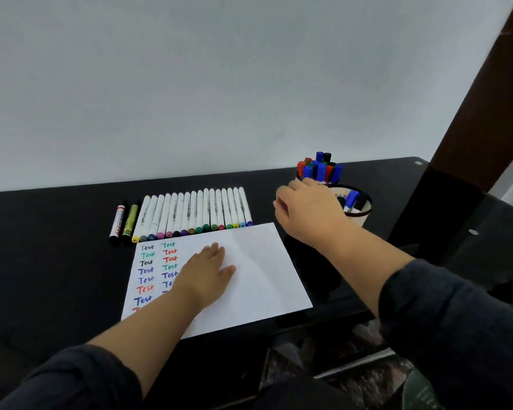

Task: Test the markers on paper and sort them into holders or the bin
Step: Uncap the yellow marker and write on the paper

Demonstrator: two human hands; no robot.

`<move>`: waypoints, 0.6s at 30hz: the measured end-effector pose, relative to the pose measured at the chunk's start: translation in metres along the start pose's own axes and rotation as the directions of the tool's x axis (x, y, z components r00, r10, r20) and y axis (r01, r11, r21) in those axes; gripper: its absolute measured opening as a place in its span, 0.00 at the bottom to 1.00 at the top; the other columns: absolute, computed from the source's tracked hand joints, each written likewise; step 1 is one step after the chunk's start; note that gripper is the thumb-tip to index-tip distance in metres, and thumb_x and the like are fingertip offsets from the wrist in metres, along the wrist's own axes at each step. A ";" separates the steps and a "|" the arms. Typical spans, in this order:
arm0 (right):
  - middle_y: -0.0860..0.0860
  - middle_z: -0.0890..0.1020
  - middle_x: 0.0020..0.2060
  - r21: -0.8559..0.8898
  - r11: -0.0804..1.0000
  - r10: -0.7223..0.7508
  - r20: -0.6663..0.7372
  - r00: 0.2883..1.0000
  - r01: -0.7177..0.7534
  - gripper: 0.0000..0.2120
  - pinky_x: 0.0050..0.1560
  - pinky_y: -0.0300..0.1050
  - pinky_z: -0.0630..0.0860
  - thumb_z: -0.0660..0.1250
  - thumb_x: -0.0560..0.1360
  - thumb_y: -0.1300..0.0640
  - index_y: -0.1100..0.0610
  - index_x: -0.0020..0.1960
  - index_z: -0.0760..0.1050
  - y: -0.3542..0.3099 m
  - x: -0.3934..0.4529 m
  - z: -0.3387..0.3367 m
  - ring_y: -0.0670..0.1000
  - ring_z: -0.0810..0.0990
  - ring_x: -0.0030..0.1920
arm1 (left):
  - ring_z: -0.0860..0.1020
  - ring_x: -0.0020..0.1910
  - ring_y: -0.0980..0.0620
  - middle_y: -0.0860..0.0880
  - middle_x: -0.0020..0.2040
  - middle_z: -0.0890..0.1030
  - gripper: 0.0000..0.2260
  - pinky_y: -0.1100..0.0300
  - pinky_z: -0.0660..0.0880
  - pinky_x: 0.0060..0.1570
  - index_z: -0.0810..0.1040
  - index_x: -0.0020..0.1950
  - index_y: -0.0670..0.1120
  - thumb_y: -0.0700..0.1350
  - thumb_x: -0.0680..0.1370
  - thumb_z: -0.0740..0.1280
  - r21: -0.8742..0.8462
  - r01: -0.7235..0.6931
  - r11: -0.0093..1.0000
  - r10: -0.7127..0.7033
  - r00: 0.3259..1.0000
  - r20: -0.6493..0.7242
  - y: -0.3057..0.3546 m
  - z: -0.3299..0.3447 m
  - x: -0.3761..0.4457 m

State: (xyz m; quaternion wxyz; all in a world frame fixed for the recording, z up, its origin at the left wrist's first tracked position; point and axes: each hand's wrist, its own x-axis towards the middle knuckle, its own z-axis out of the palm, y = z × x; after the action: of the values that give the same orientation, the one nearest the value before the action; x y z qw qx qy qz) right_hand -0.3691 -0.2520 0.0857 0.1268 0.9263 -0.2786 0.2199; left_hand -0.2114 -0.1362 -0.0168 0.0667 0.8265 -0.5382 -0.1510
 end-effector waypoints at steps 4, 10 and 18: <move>0.51 0.72 0.38 0.066 0.995 -0.073 0.041 0.997 0.070 0.12 0.37 0.46 0.65 0.55 0.80 0.52 0.57 0.50 0.74 -0.041 0.010 0.013 0.52 0.71 0.41 | 0.48 0.76 0.52 0.51 0.78 0.48 0.26 0.58 0.47 0.72 0.50 0.78 0.47 0.54 0.82 0.51 -0.018 0.080 0.997 -0.081 0.995 -0.063 -0.041 -0.005 -0.021; 0.53 0.77 0.29 0.208 0.967 -0.150 0.007 0.989 0.146 0.09 0.29 0.42 0.61 0.62 0.76 0.56 0.59 0.40 0.76 -0.103 0.022 0.050 0.55 0.73 0.31 | 0.49 0.76 0.52 0.53 0.78 0.49 0.25 0.54 0.50 0.72 0.50 0.78 0.50 0.55 0.82 0.51 -0.019 0.237 0.971 -0.238 0.965 -0.108 -0.100 -0.023 -0.054; 0.52 0.80 0.46 0.329 0.895 -0.343 0.082 0.936 0.300 0.13 0.43 0.48 0.75 0.56 0.80 0.53 0.56 0.58 0.75 -0.169 0.061 0.098 0.54 0.76 0.48 | 0.48 0.76 0.51 0.51 0.78 0.47 0.28 0.53 0.48 0.73 0.48 0.78 0.47 0.57 0.81 0.52 -0.005 0.429 0.903 -0.425 0.895 -0.133 -0.188 -0.038 -0.081</move>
State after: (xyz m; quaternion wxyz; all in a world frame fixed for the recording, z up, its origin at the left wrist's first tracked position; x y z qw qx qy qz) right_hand -0.1940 -0.1775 0.0105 -0.0057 0.9808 -0.0913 0.1724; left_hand -0.0659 0.0126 -0.0176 0.0569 0.9333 -0.3400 -0.1005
